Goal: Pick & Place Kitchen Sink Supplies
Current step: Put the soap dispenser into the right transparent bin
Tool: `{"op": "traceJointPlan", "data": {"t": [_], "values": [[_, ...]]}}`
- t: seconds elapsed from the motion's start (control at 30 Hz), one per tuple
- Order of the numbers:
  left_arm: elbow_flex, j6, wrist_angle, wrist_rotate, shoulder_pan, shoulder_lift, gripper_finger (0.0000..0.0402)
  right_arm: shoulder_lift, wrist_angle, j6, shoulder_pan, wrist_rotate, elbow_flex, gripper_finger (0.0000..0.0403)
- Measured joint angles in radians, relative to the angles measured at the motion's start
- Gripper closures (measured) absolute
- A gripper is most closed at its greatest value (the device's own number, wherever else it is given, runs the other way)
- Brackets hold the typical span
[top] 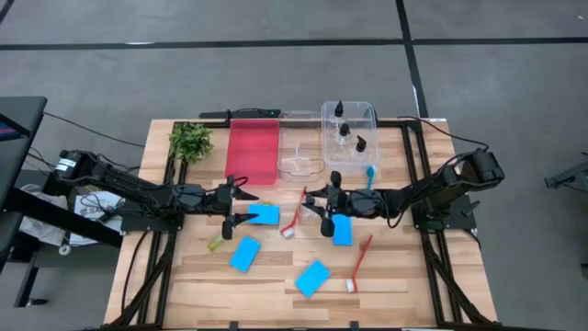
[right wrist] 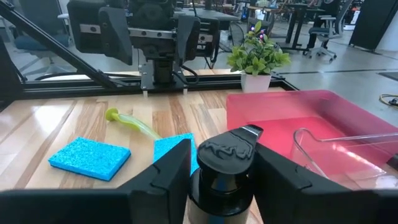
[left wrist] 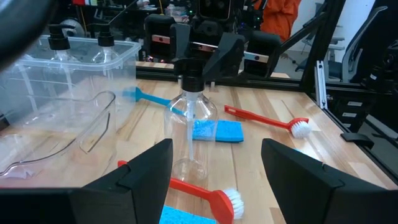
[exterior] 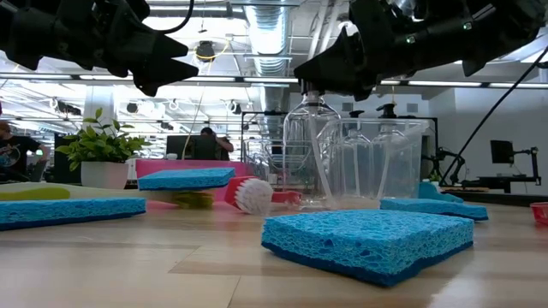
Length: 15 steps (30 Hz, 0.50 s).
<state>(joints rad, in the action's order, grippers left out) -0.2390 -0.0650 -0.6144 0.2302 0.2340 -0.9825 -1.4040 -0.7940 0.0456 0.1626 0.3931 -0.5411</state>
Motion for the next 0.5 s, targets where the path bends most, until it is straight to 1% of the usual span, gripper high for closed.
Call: {"op": "traceJointPlan", "data": {"t": [0.1, 0.17, 0.27, 0.4, 0.5], "values": [[0.000, 0.000, 0.000, 0.000, 0.000, 0.000, 0.0153, 0.000, 0.000, 0.000, 0.000, 0.000, 0.000, 0.0280], [0.000, 0.000, 0.000, 0.000, 0.000, 0.000, 0.0153, 0.000, -0.001, 0.000, 0.001, 0.000, 0.000, 0.0286], [0.000, 0.000, 0.000, 0.000, 0.000, 0.000, 0.0153, 0.000, -0.001, 0.000, 0.001, 0.000, 0.000, 0.0282], [0.000, 0.000, 0.000, 0.000, 0.000, 0.000, 0.0153, 0.005, 0.002, 0.000, 0.001, 0.000, 0.000, 0.0260], [0.000, 0.000, 0.000, 0.000, 0.000, 0.000, 0.0153, 0.024, 0.012, 0.001, 0.001, 0.000, 0.001, 0.0261]]}}
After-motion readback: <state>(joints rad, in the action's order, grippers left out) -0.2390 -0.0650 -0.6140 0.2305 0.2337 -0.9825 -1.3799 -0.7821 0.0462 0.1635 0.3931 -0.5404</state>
